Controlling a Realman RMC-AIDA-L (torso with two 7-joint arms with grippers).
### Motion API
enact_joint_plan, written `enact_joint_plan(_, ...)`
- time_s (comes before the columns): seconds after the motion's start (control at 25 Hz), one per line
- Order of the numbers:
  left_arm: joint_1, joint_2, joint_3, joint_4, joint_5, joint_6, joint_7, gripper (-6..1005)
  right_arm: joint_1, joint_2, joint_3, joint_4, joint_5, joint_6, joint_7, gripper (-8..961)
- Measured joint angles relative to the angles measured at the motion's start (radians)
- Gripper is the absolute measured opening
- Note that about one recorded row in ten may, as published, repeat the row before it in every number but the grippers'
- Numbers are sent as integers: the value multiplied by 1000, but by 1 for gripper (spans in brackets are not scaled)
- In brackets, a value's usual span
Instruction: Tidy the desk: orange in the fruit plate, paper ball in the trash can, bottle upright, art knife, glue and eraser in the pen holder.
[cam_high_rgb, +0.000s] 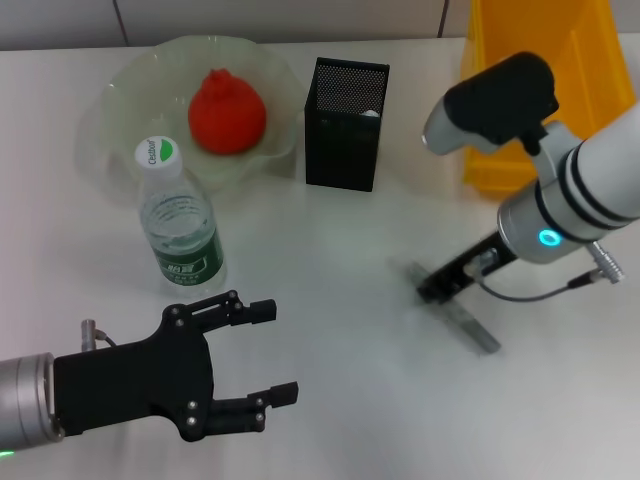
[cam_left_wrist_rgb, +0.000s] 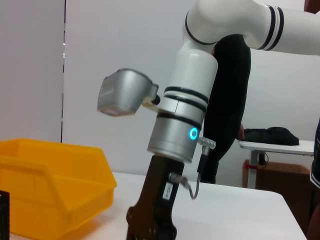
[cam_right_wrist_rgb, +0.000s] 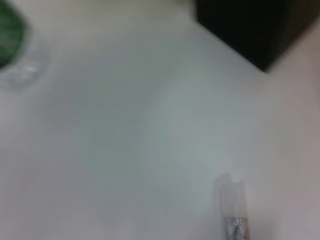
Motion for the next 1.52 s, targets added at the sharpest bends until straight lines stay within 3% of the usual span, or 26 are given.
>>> enact_joint_plan(0.12, 1, 0, 0, 0, 0, 3, 0, 813, -65, -4, 62, -131, 94, -12, -72, 140)
enact_joint_plan(0.28, 2, 0, 0, 0, 0, 3, 0, 813, -206, -1, 219, -343, 312, 42, -275, 140)
enact_joint_plan(0.36, 2, 0, 0, 0, 0, 2, 0, 813, -272, -1, 266, -373, 495, 138, -454, 140)
enact_joint_plan(0.48, 0, 0, 0, -1, 0, 1, 0, 813, -315, -1, 288, -297, 809, 278, -774, 139)
enact_joint_plan(0.6, -2, 0, 0, -2, 0, 1, 0, 813, -267, -3, 311, -91, 1082, 343, -1100, 139)
enact_joint_plan(0.68, -3, 0, 0, -2, 0, 1, 0, 813, -187, -4, 339, 94, 1219, 345, -1270, 139)
enact_joint_plan(0.92, -4, 0, 0, -2, 0, 1, 0, 813, 78, -5, 450, 597, 1374, 349, -1625, 138)
enact_joint_plan(1.08, -6, 0, 0, -1, 0, 1, 0, 813, 162, -5, 483, 736, 1377, 370, -1725, 156)
enact_joint_plan(1.24, -8, 0, 0, 2, 0, 3, 0, 813, 202, -2, 479, 794, 1380, 416, -1755, 193)
enact_joint_plan(1.52, -8, 0, 0, 3, 0, 3, 0, 813, 198, 0, 475, 824, 1381, 420, -1752, 259)
